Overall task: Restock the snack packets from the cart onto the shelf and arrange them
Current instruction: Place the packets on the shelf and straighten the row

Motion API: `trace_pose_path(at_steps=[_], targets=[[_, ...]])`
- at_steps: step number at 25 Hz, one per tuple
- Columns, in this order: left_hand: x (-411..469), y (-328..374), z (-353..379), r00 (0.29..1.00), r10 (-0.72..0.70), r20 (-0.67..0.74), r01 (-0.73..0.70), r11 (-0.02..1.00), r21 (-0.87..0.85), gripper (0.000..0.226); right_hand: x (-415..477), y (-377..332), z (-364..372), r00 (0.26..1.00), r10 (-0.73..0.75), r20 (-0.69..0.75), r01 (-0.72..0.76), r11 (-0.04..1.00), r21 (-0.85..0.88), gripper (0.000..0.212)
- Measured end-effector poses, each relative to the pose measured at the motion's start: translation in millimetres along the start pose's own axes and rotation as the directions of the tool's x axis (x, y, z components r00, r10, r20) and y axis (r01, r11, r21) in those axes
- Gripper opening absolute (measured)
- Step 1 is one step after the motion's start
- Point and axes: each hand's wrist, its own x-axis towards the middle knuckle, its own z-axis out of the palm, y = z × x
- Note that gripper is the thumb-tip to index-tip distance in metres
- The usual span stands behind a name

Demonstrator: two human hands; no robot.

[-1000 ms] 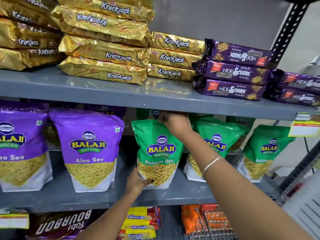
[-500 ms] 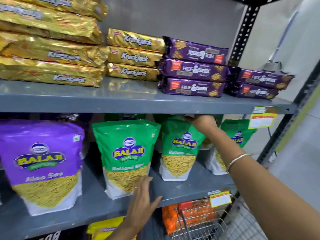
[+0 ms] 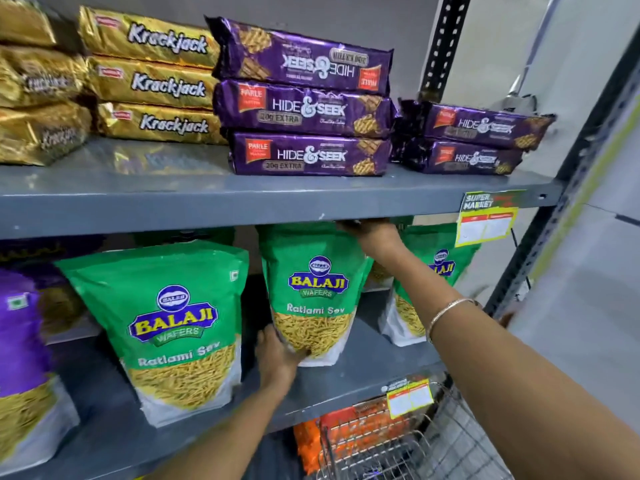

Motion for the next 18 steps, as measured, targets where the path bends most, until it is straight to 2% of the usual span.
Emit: trace_pose_path(at_steps=[1, 3, 5, 6, 7, 8, 10, 11, 12, 16, 18], targets=[[1, 0, 1, 1.000, -0.013, -0.002, 0.013, 0.999, 0.038, 0.069, 2, 5, 4, 0.999, 0.007, -0.048, -0.001, 0.993, 0.119, 0.044], [2, 2, 0, 1.000, -0.023, 0.013, 0.023, 0.999, 0.043, 0.066, -2, 19, 11, 0.968, 0.100, -0.230, -0.009, 0.931, 0.365, 0.051], [7, 1, -1, 0.997, -0.034, 0.072, 0.035, 0.999, -0.015, 0.069, -24, 35, 25, 0.913, 0.211, -0.349, -0.009, 0.866, 0.501, 0.054], [10, -1, -2, 0.992, -0.040, 0.120, 0.046, 0.998, -0.050, 0.072, -39, 44, 38, 0.895, 0.263, -0.361, -0.020, 0.831, 0.555, 0.060], [12, -3, -3, 0.985, -0.043, 0.170, 0.056, 0.995, -0.077, 0.075, -54, 52, 53, 0.904, 0.279, -0.325, -0.031, 0.800, 0.599, 0.066], [13, -5, -3, 0.980, -0.037, 0.197, 0.057, 0.994, -0.094, 0.078, -68, 59, 68, 0.939, 0.262, -0.224, -0.064, 0.772, 0.632, 0.073], [11, -8, -1, 0.983, -0.026, 0.183, 0.043, 0.995, -0.090, 0.086, -86, 74, 101, 0.984, 0.157, 0.084, -0.173, 0.726, 0.666, 0.079], [8, -8, 1, 0.986, -0.024, 0.163, 0.038, 0.996, -0.083, 0.089, -90, 82, 115, 0.969, 0.139, 0.206, -0.241, 0.720, 0.651, 0.080], [4, -7, 4, 0.989, -0.026, 0.144, 0.037, 0.996, -0.079, 0.090, -94, 90, 124, 0.950, 0.159, 0.268, -0.297, 0.723, 0.624, 0.081], [-6, 1, 17, 0.994, -0.012, 0.106, 0.018, 0.998, -0.057, 0.078, -100, 110, 135, 0.932, 0.267, 0.246, -0.362, 0.723, 0.588, 0.073], [-7, 3, 19, 0.992, -0.007, 0.122, 0.013, 0.999, -0.051, 0.076, -100, 112, 134, 0.933, 0.266, 0.243, -0.360, 0.741, 0.567, 0.075]])
